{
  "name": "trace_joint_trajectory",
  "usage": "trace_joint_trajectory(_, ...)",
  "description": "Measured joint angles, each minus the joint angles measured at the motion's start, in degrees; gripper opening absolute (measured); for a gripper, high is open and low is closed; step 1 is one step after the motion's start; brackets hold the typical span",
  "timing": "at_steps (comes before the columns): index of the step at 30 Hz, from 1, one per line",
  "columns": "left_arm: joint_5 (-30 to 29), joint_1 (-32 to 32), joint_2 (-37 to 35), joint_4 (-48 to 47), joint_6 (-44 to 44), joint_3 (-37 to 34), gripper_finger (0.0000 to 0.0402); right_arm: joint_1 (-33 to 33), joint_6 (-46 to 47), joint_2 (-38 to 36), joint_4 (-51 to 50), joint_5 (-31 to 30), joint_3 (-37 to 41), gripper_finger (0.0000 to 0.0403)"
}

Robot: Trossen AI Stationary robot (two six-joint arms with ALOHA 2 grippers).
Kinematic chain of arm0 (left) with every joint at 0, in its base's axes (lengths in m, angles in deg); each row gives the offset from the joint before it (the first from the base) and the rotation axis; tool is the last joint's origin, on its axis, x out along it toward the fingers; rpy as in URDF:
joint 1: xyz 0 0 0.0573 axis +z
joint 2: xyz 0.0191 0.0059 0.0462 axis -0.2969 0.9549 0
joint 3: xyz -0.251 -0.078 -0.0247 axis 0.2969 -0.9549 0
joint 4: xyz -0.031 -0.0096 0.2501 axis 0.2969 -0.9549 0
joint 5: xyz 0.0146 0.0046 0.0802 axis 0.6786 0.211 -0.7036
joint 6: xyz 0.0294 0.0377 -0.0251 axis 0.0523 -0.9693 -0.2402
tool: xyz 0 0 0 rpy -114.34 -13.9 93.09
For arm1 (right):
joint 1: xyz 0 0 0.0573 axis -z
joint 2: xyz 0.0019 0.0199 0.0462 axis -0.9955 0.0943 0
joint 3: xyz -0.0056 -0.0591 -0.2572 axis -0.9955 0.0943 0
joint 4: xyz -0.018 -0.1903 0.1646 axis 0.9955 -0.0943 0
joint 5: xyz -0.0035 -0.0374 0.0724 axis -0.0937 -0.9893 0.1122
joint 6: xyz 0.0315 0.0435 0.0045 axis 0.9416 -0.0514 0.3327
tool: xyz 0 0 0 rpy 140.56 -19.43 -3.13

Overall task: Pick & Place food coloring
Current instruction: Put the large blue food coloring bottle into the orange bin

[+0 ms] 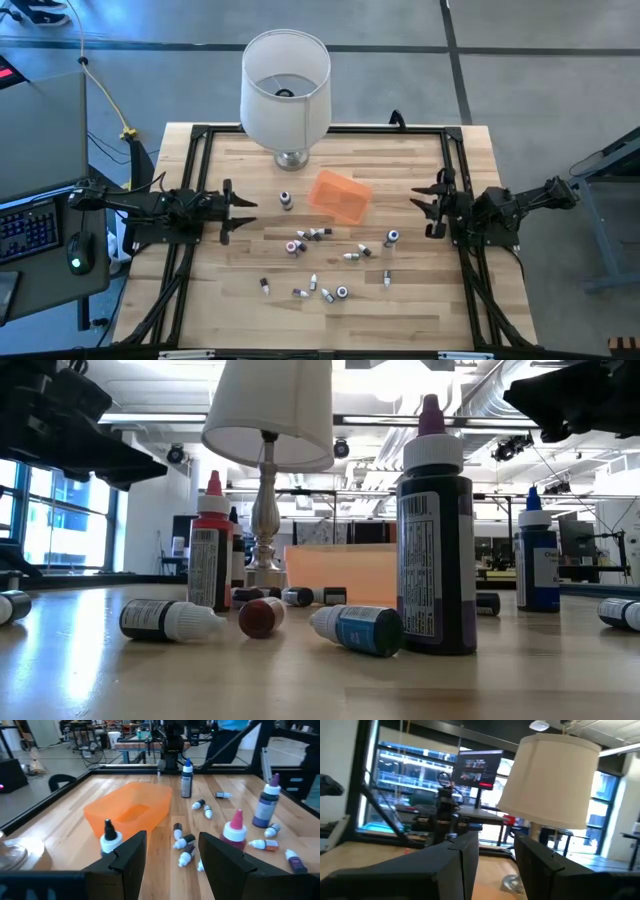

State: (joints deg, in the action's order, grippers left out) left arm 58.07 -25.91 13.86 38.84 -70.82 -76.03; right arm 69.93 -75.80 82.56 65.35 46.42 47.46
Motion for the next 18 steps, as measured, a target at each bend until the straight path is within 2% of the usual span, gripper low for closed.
trace_joint_trajectory(4, 2.31, 0.02, 0.00, -0.07, -0.14, 0.00, 0.0179, 0.00, 4.10, 0.10, -1.43, 3.04, 0.00, 0.0117)
trace_joint_trajectory(7, 2.63, 0.02, 0.02, 0.65, -1.68, -0.02, 0.0179, 0.00, 7.52, 1.05, -3.45, 7.74, 0.00, 0.0117)
trace_joint_trajectory(11, 2.61, 0.00, 0.00, 6.89, -6.46, -0.02, 0.0179, 0.00, 11.35, 4.90, -3.84, 13.58, 0.00, 0.0117)
trace_joint_trajectory(18, 2.17, 0.02, 0.00, 17.88, -7.67, -0.02, 0.0179, 0.00, 17.62, 16.07, 0.71, 14.42, 0.00, 0.0117)
